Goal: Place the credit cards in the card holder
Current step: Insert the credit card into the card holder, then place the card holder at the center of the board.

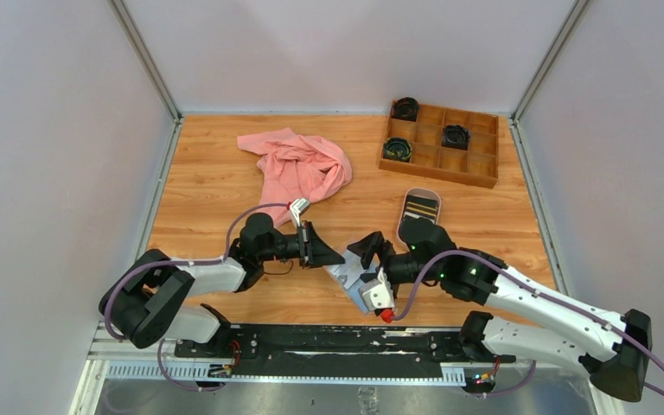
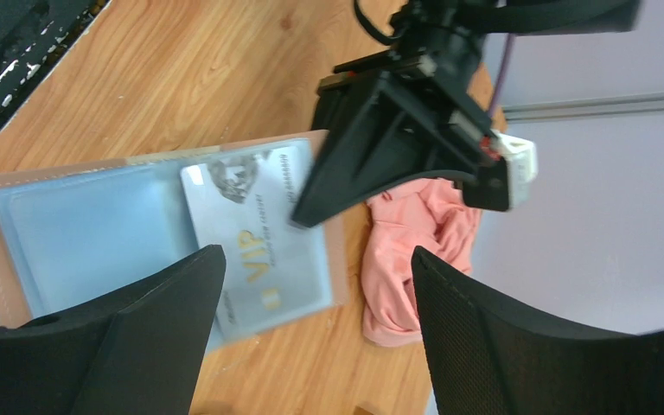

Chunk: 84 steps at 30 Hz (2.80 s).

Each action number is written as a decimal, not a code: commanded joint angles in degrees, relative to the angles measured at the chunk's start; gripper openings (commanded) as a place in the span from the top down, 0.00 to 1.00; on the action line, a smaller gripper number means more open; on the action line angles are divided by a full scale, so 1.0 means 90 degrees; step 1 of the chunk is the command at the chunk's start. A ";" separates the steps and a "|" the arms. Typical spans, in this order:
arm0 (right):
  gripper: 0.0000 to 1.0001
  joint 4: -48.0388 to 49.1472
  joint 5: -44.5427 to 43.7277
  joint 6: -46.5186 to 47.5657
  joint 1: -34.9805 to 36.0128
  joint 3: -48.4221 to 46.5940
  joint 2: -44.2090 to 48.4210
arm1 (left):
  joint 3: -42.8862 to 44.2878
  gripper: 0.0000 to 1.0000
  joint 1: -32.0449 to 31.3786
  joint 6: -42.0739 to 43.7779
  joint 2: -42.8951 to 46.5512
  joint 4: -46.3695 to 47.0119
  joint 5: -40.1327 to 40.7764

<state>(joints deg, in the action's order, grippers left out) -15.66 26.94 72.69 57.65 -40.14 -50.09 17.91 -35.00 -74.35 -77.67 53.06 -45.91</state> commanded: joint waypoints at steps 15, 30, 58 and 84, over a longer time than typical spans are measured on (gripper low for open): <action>0.17 -0.2028 0.0255 -0.2535 -0.2448 -0.1868 -0.0288 | -0.0374 1.00 0.0110 0.2001 0.0941 -0.1592 0.1426; 0.19 -0.4374 0.2208 -0.3623 -0.4854 -0.3306 -0.2119 | 0.0110 1.00 -0.0631 0.3844 0.2626 -0.4979 0.4428; 0.17 -0.2167 0.4465 -0.4731 -0.5714 -0.1006 -0.1690 | 0.3271 0.74 -0.3922 0.5168 -0.0723 -0.7868 0.9409; 0.20 -0.1689 0.4882 -0.5195 -0.5369 -0.0535 -0.2239 | 0.2177 0.47 -0.3694 0.4357 -0.0180 -0.5949 0.6817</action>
<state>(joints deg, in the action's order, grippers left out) -33.01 69.97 28.03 7.57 -46.63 -69.76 41.06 -69.60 -31.79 -79.85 -6.72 19.46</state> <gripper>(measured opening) 0.812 0.532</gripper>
